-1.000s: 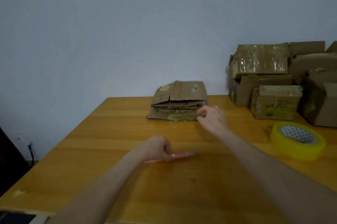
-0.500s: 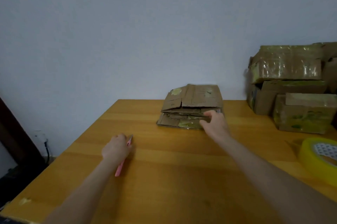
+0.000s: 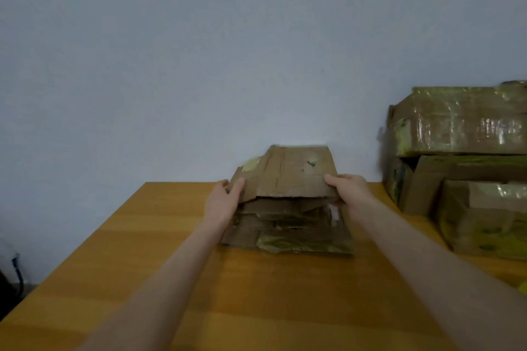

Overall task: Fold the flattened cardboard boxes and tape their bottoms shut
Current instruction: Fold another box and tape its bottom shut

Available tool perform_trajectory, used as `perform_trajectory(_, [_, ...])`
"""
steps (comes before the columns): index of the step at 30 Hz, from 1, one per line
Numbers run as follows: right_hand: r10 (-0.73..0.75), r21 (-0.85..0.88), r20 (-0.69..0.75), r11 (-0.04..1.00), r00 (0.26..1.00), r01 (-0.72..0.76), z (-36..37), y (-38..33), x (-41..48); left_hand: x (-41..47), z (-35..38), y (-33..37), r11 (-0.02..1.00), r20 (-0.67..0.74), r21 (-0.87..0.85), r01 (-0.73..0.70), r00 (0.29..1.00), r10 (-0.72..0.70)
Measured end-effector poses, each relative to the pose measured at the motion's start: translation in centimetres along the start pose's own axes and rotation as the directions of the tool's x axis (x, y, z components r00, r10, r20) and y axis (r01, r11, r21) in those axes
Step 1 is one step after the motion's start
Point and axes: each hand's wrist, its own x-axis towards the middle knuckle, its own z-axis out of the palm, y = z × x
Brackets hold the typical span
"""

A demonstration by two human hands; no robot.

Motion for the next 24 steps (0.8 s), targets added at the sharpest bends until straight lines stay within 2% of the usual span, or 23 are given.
perform_trajectory(3, [-0.021, 0.204, 0.076, 0.979, 0.997, 0.005, -0.1, -0.8, -0.4, -0.1, -1.2, 0.7, 0.989, -0.073, -0.146, -0.016, 0.997, 0.005])
perform_trajectory(5, [-0.066, 0.239, 0.098, 0.970, 0.993, 0.041, -0.3, -1.1, -1.3, -0.7, -2.2, 1.6, 0.975, -0.107, -0.215, -0.050, 0.994, 0.028])
perform_trajectory(7, [-0.099, 0.248, 0.098, 0.966, 0.990, 0.072, -0.8, -1.2, -2.2, -1.5, -3.2, 2.6, 0.961, -0.084, -0.264, -0.079, 0.995, 0.059])
perform_trajectory(10, [-0.132, 0.117, 0.063, 0.985, 0.989, 0.124, -1.7, -1.6, -4.2, -3.1, -4.1, 3.6, 0.951, 0.005, -0.296, -0.088, 0.996, 0.093])
perform_trajectory(14, [-0.171, 0.091, 0.116, 0.983, 0.978, 0.161, -3.4, -1.9, -7.1, -5.5, -4.9, 4.4, 0.921, -0.079, -0.356, -0.156, 0.987, 0.137])
perform_trajectory(17, [-0.214, -0.096, 0.219, 0.966, 0.952, 0.239, -5.1, -1.1, -10.3, -8.4, -5.6, 4.4, 0.892, -0.106, -0.401, -0.209, 0.978, 0.181])
perform_trajectory(19, [-0.220, -0.164, 0.308, 0.946, 0.925, 0.279, -6.0, 0.0, -12.7, -10.7, -5.7, 3.7, 0.900, -0.072, -0.382, -0.212, 0.977, 0.199])
perform_trajectory(21, [-0.249, -0.075, 0.338, 0.954, 0.908, 0.290, -6.8, 1.3, -15.1, -13.2, -5.4, 2.5, 0.912, 0.025, -0.349, -0.216, 0.971, 0.240])
perform_trajectory(23, [-0.330, -0.007, 0.273, 0.938, 0.904, 0.345, -7.2, 2.5, -17.2, -15.4, -5.1, 1.4, 0.905, 0.132, -0.358, -0.231, 0.947, 0.294])
perform_trajectory(24, [-0.381, -0.026, 0.205, 0.918, 0.901, 0.395, -7.3, 3.3, -18.2, -16.4, -5.1, 1.1, 0.896, 0.169, -0.375, -0.237, 0.933, 0.317])
